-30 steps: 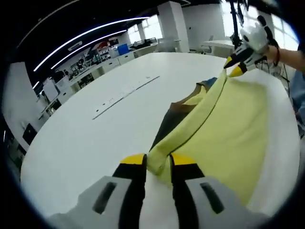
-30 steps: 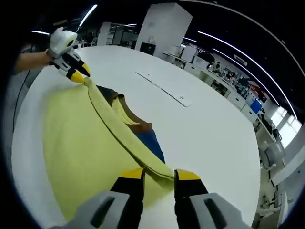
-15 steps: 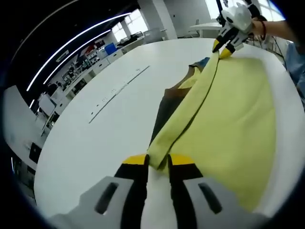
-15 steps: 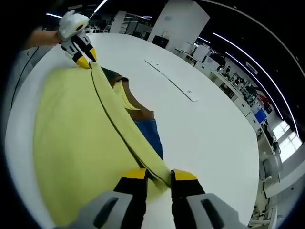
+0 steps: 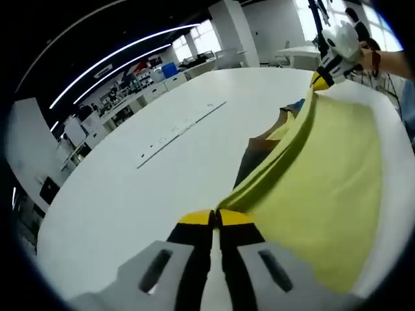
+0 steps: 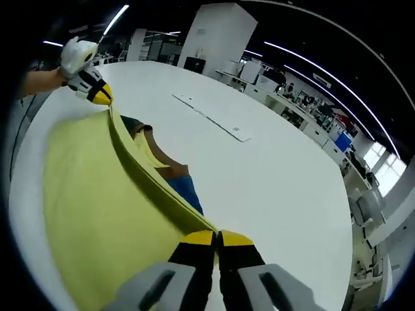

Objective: Fold the garment on the visible template until the final outline fits inside the template.

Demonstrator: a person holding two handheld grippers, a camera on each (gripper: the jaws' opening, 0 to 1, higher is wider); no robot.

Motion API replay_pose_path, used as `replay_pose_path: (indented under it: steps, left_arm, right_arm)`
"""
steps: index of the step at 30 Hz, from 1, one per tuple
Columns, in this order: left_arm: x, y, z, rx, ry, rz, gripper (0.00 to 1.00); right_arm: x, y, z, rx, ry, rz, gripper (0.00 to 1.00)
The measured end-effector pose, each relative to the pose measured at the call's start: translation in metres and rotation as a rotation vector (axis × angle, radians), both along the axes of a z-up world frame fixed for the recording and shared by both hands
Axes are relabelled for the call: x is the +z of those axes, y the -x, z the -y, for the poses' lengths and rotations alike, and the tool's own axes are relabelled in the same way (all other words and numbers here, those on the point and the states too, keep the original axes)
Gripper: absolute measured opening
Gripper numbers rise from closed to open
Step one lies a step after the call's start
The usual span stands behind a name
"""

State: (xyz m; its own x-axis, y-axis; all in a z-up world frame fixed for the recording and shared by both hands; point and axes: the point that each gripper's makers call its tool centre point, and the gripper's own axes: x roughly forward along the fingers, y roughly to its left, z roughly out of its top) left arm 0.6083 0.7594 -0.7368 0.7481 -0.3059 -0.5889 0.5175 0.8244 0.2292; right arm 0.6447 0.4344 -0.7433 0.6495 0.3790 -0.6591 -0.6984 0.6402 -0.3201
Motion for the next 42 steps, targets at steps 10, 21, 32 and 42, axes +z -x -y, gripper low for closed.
replay_pose_path:
  steps: [10,21,32,42]
  left_arm:
    - [0.000,-0.017,-0.008,0.185,0.172,-0.024,0.00]
    - [-0.019,-0.017,-0.025,0.299,0.162,-0.057,0.00]
    - [-0.008,-0.007,-0.032,0.340,0.213,-0.049,0.37]
    - [0.015,0.017,-0.024,0.291,0.314,-0.028,0.68]
  right_arm:
    - [-0.006,-0.010,-0.001,-0.125,-0.119,-0.048,0.00]
    - [-0.017,-0.017,-0.001,-0.211,-0.138,-0.074,0.00]
    - [-0.002,-0.013,-0.006,-0.273,-0.339,-0.148,0.37]
    - [0.009,0.018,-0.015,-0.223,-0.440,-0.261,0.72]
